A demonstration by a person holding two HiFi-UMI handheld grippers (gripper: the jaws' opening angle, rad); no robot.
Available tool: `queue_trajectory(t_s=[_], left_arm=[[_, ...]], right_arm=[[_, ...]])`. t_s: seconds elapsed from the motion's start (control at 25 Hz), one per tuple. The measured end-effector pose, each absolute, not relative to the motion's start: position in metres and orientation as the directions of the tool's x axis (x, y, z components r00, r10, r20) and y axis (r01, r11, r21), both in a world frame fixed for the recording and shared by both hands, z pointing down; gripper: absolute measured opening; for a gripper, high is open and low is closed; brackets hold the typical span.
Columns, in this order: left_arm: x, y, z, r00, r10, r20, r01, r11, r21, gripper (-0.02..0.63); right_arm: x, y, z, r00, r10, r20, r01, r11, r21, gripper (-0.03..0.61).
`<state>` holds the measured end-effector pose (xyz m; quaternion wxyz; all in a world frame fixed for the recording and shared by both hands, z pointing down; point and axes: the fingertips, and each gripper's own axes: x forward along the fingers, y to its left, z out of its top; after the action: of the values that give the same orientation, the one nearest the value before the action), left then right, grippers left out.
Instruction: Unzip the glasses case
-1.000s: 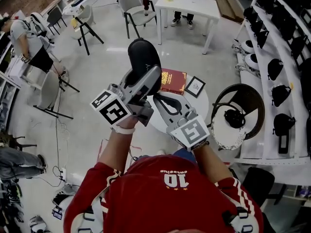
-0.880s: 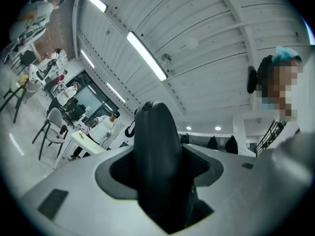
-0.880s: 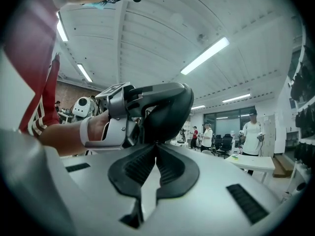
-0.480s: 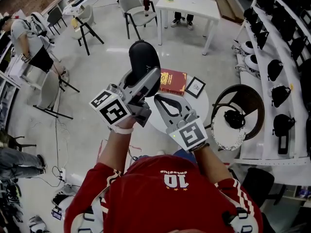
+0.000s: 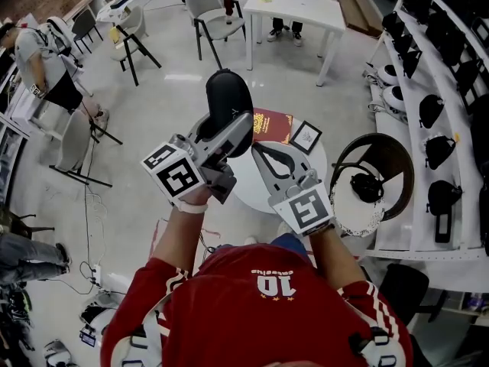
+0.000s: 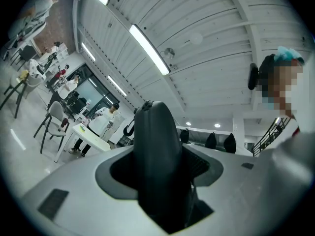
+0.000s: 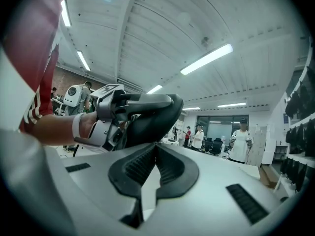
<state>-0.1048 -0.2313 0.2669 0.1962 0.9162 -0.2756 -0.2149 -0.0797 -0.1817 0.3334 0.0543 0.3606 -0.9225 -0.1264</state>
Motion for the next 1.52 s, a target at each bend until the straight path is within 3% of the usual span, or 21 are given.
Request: queue_trajectory(t_s=[1.12,1.52], left_arm=[[-0.079,-0.200,0.329,0.931,-0.356,-0.085,-0.278,-0.838,0.469,0.276],[-0.070,-0.183,0.355,0.967,-0.240,0.083,-0.253,-0.877,0.409,0.276]], right_arm=[[-0.052,-0.200,0.324,-0.680,-0.732,0.042,-0.669,0.643,0.373,0.017],[-0.040,-0.204,0.329,-0.654,-0.753,0.080,-0.666,0.622,0.411,0.017]])
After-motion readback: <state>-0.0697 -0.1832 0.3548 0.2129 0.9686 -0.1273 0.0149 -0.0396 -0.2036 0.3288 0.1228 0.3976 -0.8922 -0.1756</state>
